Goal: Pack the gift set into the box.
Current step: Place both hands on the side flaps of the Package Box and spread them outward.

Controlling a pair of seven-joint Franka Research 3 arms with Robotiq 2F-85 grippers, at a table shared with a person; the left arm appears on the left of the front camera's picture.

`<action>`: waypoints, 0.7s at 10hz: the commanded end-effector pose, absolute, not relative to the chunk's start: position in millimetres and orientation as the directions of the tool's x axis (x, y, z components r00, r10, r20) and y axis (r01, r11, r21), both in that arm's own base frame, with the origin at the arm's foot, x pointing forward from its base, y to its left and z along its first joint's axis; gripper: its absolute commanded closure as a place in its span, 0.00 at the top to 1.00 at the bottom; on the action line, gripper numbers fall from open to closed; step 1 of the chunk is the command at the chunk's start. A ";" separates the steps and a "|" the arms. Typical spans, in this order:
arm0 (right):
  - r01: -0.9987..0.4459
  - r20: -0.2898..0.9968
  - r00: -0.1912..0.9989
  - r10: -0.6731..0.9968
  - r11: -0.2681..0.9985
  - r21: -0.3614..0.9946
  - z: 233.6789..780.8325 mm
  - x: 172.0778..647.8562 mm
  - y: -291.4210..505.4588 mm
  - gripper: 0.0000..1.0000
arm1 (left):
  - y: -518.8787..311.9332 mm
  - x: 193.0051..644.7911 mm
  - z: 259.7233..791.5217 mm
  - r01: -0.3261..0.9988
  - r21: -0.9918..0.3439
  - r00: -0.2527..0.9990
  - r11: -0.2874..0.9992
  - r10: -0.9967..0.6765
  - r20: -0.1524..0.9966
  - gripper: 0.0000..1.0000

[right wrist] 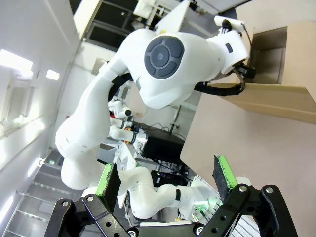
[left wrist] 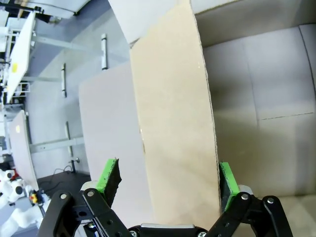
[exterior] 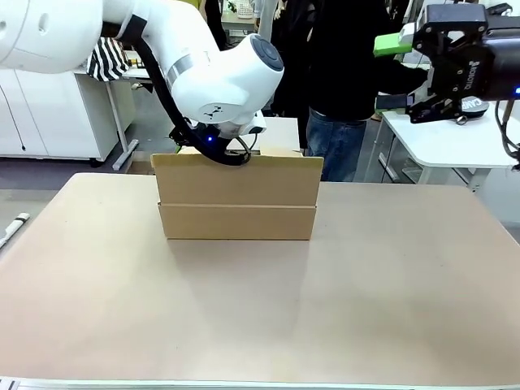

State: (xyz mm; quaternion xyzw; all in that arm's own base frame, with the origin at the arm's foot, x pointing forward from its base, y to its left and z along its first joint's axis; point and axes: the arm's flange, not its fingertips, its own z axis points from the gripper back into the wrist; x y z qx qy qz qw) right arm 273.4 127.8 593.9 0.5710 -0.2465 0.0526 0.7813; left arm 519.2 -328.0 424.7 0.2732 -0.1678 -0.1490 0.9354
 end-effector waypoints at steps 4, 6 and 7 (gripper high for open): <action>-0.385 0.460 0.864 -0.204 0.322 0.865 592.9 276.6 131.9 1.00 | -316.9 514.5 453.1 0.171 0.644 0.873 0.745 -0.417 0.251 1.00; -0.385 0.460 0.864 -0.204 0.322 0.865 592.9 276.6 131.9 1.00 | -311.2 515.1 467.9 0.161 0.660 0.865 0.734 -0.427 0.263 1.00; -0.385 0.460 0.864 -0.204 0.322 0.865 592.9 276.6 131.9 1.00 | -306.8 515.1 475.4 0.162 0.657 0.865 0.736 -0.426 0.264 1.00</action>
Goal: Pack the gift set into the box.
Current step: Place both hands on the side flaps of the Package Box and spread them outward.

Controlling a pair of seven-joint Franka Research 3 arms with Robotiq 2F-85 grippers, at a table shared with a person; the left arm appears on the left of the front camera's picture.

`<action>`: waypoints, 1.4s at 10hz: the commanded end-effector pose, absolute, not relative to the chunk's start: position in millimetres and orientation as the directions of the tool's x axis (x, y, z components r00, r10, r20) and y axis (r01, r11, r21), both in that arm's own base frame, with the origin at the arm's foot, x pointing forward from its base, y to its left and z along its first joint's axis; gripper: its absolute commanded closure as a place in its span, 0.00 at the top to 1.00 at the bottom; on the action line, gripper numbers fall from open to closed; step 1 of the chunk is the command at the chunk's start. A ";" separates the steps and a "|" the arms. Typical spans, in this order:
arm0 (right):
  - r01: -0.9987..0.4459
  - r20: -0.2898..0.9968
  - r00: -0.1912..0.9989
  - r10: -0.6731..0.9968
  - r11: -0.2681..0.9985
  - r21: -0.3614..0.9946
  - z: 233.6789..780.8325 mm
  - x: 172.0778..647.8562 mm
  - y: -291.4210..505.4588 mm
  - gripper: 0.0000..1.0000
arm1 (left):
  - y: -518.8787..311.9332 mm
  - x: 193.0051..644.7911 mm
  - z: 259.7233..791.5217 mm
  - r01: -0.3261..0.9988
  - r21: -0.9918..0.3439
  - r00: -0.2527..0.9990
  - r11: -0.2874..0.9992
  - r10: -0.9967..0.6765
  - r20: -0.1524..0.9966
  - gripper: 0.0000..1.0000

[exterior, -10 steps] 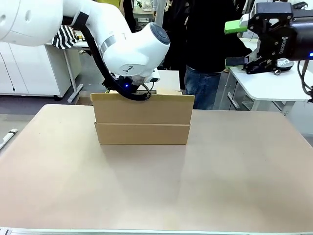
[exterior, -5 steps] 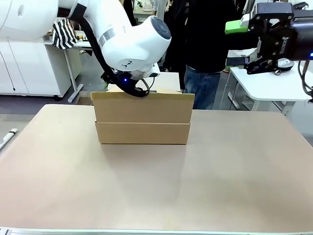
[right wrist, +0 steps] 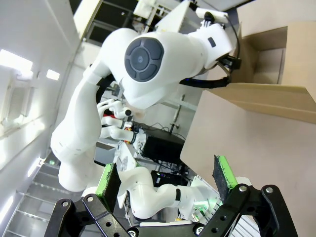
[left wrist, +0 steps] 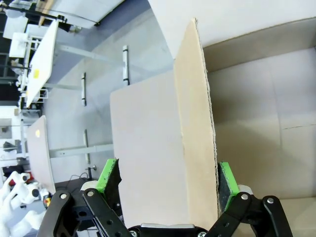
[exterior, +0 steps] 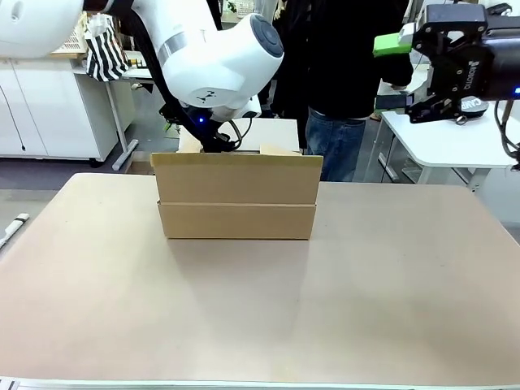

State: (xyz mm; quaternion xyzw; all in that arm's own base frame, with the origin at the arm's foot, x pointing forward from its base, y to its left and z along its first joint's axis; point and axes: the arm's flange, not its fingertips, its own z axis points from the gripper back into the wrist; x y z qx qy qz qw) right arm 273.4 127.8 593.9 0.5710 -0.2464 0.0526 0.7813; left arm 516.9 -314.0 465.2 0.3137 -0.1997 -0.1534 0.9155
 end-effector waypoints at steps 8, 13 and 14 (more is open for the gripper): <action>-0.385 0.460 0.864 -0.204 0.322 0.865 592.9 276.6 131.9 1.00 | -237.7 513.0 512.5 0.087 0.573 0.892 0.815 -0.320 0.319 1.00; -0.385 0.460 0.864 -0.204 0.322 0.865 592.9 276.6 131.9 1.00 | -171.2 521.6 489.4 0.045 0.418 0.938 0.907 -0.183 0.296 1.00; -0.385 0.460 0.864 -0.204 0.322 0.865 592.9 276.6 131.9 1.00 | -160.4 525.8 473.9 0.073 0.356 0.954 0.931 -0.170 0.247 1.00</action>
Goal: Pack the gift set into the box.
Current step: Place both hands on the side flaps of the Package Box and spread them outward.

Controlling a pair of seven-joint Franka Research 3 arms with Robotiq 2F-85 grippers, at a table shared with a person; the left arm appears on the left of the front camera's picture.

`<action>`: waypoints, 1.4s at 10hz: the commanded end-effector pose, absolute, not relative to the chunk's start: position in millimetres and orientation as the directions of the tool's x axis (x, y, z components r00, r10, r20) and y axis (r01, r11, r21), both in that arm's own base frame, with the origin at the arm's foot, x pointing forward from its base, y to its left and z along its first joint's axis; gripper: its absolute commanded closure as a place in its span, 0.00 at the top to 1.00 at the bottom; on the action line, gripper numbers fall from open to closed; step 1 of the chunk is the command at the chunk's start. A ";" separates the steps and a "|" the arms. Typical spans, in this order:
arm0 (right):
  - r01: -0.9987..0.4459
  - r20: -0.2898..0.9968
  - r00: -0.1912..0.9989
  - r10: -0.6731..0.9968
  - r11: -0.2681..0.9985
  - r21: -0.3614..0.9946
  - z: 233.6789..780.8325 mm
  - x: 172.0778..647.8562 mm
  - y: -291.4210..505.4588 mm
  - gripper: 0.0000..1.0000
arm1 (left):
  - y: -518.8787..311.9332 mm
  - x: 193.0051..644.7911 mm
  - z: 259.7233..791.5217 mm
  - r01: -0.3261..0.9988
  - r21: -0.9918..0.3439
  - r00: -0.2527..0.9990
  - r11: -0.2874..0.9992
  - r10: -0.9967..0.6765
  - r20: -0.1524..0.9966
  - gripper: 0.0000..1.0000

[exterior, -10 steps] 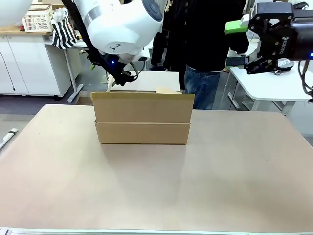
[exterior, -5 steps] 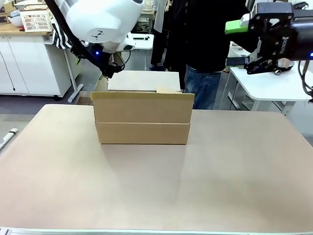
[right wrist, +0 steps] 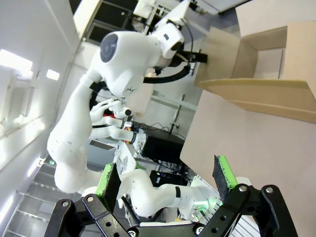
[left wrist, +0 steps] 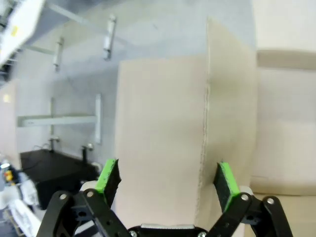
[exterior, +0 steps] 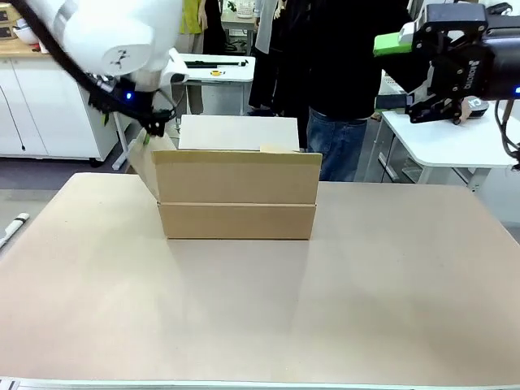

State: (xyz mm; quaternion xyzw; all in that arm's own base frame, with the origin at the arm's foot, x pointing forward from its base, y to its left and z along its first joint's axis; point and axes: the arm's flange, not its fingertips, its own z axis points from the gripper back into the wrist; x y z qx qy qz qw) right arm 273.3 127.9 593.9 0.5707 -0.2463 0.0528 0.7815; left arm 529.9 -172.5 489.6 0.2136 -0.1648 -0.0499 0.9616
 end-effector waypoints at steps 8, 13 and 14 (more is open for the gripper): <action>-0.385 0.460 0.864 -0.204 0.322 0.865 592.9 276.6 131.9 1.00 | -86.3 538.8 448.0 0.044 -0.014 0.983 0.999 -0.041 0.181 1.00; -0.385 0.460 0.864 -0.204 0.322 0.865 592.9 276.6 131.9 1.00 | -97.7 545.6 452.3 0.015 0.055 0.982 0.998 -0.025 0.187 1.00; -0.385 0.460 0.864 -0.204 0.322 0.865 592.9 276.6 131.9 1.00 | -97.7 545.6 452.3 0.015 0.055 0.982 0.998 -0.025 0.187 1.00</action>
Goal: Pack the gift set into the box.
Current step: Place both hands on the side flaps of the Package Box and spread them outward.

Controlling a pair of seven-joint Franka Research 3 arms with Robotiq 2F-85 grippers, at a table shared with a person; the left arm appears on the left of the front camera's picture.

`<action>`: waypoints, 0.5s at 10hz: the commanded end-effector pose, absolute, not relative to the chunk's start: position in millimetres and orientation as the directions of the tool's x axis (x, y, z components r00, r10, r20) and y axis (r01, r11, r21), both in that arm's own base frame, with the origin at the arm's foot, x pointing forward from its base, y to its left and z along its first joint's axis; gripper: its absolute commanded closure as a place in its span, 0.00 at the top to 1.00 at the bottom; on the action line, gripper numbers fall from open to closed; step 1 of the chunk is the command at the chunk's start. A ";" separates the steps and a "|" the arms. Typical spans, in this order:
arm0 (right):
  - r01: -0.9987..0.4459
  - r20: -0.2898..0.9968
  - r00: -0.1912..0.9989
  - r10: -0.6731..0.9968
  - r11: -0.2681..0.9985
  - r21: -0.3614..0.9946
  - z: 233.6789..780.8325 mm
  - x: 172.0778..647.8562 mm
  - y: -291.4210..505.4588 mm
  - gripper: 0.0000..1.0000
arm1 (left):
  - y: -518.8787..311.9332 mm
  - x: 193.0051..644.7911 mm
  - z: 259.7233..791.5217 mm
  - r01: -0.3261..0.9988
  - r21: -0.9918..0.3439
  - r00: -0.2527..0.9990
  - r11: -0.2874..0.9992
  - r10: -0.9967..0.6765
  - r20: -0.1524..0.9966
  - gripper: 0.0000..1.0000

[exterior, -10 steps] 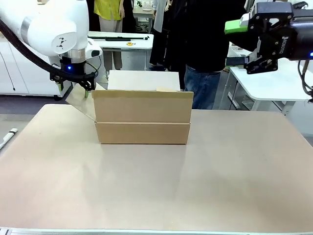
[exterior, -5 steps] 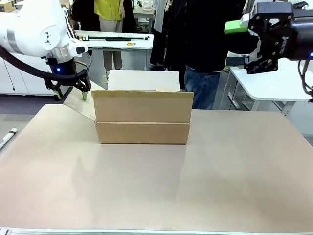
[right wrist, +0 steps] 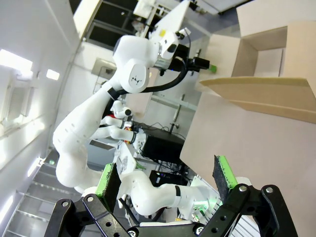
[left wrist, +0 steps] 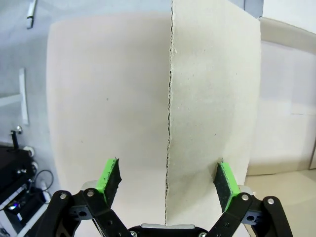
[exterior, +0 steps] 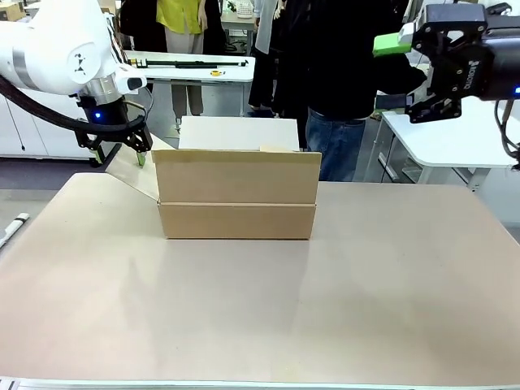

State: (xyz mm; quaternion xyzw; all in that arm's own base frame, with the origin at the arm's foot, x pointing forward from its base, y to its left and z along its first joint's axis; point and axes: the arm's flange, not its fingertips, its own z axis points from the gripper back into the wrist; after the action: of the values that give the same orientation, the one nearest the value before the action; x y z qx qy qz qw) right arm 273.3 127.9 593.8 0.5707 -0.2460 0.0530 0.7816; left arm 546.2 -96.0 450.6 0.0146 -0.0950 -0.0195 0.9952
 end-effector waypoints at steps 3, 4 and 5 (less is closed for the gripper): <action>-0.273 0.419 0.878 -0.232 0.477 0.835 606.6 291.9 144.6 1.00 | -97.7 545.6 452.3 0.015 0.055 0.982 0.998 -0.025 0.187 1.00; -0.312 0.432 0.895 -0.107 0.541 0.781 616.9 317.5 182.1 1.00 | -97.7 545.6 452.3 0.015 0.055 0.982 0.998 -0.025 0.187 1.00; -0.304 0.426 0.904 -0.032 0.650 0.696 618.8 347.5 218.3 1.00 | -97.7 545.6 452.3 0.015 0.055 0.982 0.998 -0.025 0.187 1.00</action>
State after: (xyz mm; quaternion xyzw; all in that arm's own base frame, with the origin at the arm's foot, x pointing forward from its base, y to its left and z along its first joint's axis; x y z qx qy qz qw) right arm 305.6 184.4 600.8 0.4825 -0.2283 0.0696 0.8428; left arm 546.4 -96.4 450.0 0.0171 -0.0947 -0.0193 0.9952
